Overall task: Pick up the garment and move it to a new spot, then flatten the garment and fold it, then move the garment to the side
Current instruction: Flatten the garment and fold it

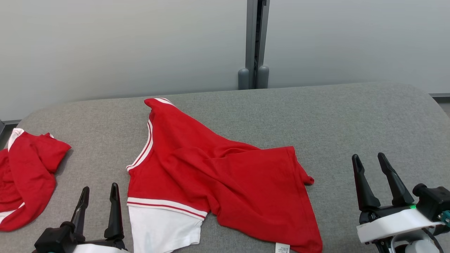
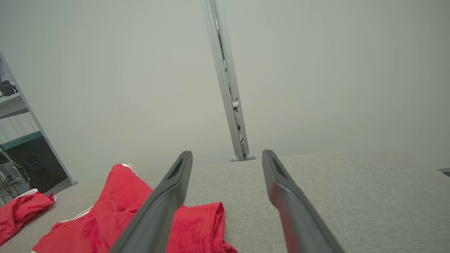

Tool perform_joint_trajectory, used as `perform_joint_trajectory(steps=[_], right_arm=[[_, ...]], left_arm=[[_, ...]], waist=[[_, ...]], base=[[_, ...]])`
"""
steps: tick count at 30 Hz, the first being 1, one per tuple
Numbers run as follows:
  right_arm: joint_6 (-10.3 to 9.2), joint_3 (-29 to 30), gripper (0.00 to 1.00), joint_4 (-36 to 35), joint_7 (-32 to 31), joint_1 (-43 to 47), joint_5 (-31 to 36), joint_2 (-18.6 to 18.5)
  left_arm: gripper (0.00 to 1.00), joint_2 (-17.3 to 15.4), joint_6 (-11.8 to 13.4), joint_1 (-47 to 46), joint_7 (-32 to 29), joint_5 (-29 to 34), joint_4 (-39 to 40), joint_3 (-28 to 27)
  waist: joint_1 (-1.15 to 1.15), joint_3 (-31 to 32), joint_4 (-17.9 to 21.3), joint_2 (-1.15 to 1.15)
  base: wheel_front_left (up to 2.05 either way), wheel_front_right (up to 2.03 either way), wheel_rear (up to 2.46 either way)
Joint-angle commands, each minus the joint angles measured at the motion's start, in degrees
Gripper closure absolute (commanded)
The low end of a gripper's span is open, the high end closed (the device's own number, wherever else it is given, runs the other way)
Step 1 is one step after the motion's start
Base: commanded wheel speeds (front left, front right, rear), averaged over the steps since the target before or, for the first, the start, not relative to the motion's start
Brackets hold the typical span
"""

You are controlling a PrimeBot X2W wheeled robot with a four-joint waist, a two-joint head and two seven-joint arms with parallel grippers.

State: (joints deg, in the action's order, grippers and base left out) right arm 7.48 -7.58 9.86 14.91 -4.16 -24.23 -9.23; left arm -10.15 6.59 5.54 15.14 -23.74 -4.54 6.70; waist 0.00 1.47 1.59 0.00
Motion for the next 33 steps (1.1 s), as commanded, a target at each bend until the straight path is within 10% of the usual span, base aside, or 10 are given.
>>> perform_joint_trajectory(steps=[1, 8, 24, 33], right_arm=[[0.02, 0.0, 0.00, 0.2, 0.4, -0.1, 0.1, -0.3], [0.02, 0.4, 0.00, 1.1, -0.4, 0.0, -0.2, -0.3], [0.03, -9.0, 0.00, 3.9, -30.9, 7.2, -15.4, -6.3], [0.03, -12.5, 0.00, 6.0, -32.9, 5.9, -16.7, -5.2]], left_arm=[[0.00, -0.2, -0.2, -0.8, 0.0, 0.4, -0.2, -0.3], [0.00, -0.4, -0.1, -0.4, -0.8, 0.0, -0.8, -0.1], [0.00, -2.9, 2.1, 4.6, -24.1, -7.2, 0.6, 1.1], [0.00, -3.4, 0.4, 2.7, -30.2, -8.6, -1.9, 3.9]], waist=[[0.00, 0.0, 0.0, 0.00], [0.00, 0.2, -0.1, 0.00], [0.00, -0.9, -0.7, 0.00], [0.00, -3.7, -1.0, 0.00]], base=[[0.00, 0.00, 0.00], [0.00, 0.00, 0.00], [0.00, 0.00, 0.00], [0.00, 0.00, 0.00]])
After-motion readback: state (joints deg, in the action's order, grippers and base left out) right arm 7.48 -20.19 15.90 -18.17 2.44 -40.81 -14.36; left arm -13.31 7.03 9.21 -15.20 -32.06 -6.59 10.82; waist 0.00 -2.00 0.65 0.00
